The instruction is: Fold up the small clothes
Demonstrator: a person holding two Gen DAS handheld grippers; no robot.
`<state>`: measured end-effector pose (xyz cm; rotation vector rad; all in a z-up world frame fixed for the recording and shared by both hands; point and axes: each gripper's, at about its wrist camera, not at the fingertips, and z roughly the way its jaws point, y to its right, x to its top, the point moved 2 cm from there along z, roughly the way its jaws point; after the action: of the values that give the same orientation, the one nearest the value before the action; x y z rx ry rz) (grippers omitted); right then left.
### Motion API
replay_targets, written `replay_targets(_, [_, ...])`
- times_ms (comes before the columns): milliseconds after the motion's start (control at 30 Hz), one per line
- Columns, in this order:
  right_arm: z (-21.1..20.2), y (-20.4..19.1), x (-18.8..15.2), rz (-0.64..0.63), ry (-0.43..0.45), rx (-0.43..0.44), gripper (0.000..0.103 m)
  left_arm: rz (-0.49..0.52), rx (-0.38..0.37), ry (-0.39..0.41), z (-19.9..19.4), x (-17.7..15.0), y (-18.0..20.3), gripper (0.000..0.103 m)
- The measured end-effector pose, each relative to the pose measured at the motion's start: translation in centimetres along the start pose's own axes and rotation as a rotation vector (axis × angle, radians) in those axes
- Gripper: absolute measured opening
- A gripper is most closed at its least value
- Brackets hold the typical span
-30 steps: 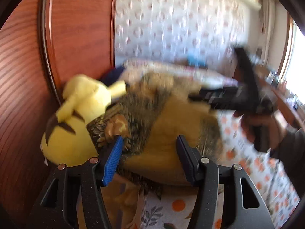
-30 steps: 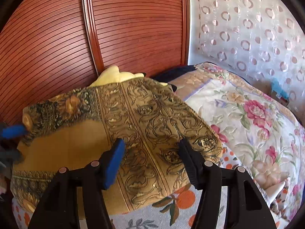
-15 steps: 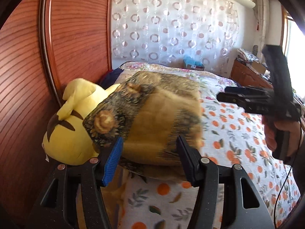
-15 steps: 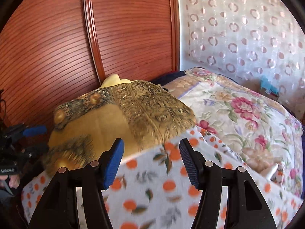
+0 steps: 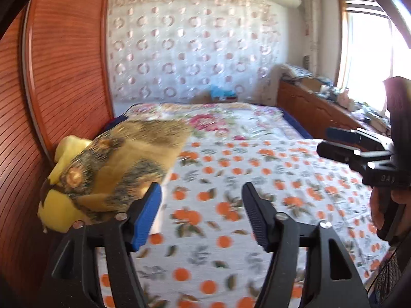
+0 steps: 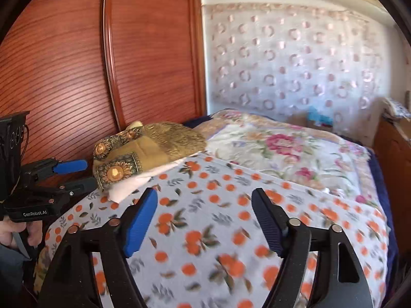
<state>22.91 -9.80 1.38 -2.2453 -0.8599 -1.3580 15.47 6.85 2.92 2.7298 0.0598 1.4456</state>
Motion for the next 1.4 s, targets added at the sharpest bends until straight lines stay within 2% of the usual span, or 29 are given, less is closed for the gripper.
replay_targets(100, [-3.4,0.5,-1.7,0.024,0.018,-0.053,0.083,0.026,-0.003,0.026,-1.0,0.3,2.3,0.082])
replay_targets(267, [-8.7,0.6,-3.8,0.072,0.060,-0.161,0.083,0.041,-0.036,0.074,-3.3,0.6,5.5,0.083])
replay_targets(367, [-12.2,0.2,-5.2,0.117,0.092,-0.211,0.083,0.041,-0.021,0.082,-4.5,0.7,6.9,0.083])
replay_targets(667, [-17.7,0.2,-7.6,0.177,0.140,-0.297,0.083,0.059,-0.051,0.118,-6.6,0.1,9.6,0.083])
replay_targets(1400, [-17.1,0.1,-8.3,0.194,0.172,-0.318,0.083,0.050,-0.046,0.117,-7.8,-0.2,11.5,0.083])
